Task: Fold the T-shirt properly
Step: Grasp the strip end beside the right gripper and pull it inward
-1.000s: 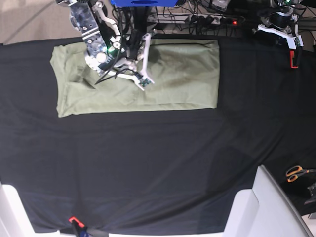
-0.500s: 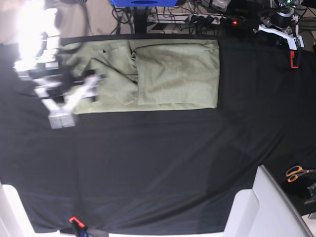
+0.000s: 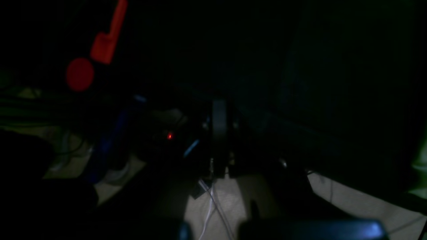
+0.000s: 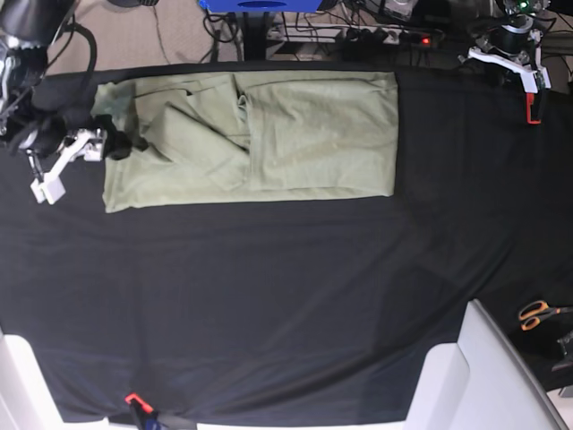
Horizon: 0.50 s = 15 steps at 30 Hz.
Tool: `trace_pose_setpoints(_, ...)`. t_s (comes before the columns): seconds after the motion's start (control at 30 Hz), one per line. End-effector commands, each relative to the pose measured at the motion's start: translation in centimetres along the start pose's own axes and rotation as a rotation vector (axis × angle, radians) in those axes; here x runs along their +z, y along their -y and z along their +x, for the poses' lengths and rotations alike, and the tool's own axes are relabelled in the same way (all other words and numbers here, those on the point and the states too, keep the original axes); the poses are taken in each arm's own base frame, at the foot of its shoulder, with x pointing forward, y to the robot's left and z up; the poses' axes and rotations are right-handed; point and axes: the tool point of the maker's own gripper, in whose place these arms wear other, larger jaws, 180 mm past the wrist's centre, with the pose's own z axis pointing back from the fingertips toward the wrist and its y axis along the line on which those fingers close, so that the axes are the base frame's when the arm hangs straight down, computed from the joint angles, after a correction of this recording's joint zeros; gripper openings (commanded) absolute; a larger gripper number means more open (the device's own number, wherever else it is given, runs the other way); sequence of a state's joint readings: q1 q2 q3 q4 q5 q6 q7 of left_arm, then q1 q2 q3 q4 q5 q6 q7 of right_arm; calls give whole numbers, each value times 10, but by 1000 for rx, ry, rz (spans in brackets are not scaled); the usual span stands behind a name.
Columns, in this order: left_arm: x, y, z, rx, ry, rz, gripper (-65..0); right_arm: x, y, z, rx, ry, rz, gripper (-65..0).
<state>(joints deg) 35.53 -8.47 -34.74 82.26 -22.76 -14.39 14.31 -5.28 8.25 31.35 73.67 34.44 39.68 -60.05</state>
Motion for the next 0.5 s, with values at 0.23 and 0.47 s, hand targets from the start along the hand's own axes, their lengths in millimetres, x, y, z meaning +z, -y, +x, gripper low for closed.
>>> trace_pose_setpoints(0.23,4,-6,6,-10,23,9,-650,-1,9,-13,-33,-81,13,-12)
trace_pose_setpoints(0.47,4,-6,6,-8,22,8,-650,-12,-11,-30,-52,-139,60,-12)
